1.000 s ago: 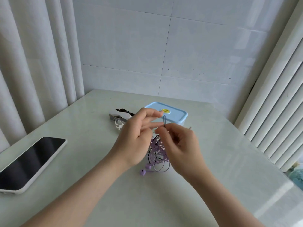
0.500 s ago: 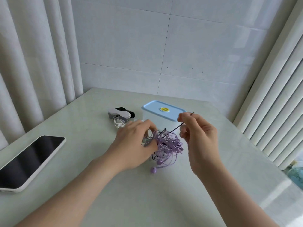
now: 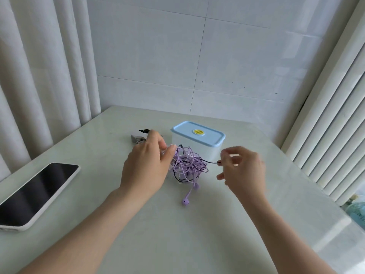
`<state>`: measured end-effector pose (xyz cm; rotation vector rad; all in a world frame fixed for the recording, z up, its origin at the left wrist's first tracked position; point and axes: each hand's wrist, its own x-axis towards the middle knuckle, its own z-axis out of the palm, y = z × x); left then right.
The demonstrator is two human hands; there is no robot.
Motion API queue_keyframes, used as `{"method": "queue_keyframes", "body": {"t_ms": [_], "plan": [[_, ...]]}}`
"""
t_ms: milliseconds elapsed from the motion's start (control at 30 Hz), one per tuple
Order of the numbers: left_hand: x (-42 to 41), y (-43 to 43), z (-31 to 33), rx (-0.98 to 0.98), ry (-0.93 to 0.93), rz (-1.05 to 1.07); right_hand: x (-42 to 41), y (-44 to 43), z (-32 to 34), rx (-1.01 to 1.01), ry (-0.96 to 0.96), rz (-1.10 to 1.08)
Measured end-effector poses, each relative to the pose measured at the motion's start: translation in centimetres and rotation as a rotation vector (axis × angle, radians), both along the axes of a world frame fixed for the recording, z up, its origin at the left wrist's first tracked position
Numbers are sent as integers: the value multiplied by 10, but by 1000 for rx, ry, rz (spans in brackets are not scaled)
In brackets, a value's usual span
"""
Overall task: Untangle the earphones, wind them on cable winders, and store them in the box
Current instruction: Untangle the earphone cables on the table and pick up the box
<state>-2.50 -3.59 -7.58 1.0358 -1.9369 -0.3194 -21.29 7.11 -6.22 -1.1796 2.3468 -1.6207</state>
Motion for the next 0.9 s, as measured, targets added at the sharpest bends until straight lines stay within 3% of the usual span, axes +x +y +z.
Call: {"method": "queue_keyframes", "body": {"t_ms": [200, 367, 467, 567, 733, 833, 900], "plan": [[-2, 12, 8, 218, -267, 186, 8, -3, -9, 293, 320, 49], [-2, 11, 4, 196, -275, 124, 2, 0, -9, 284, 475, 7], [-3, 9, -5, 208, -246, 63, 0, -3, -10, 116, 512, 47], [-7, 6, -14, 194, -246, 24, 4, -7, -10, 20, 495, 151], [-11, 5, -21, 175, -159, -128, 9, -8, -11, 143, 397, 330], [-14, 5, -22, 129, -75, -267, 8, -9, -11, 120, 205, 309], [-15, 7, -20, 145, -19, -354, 8, -11, -12, 152, 184, 288]]}}
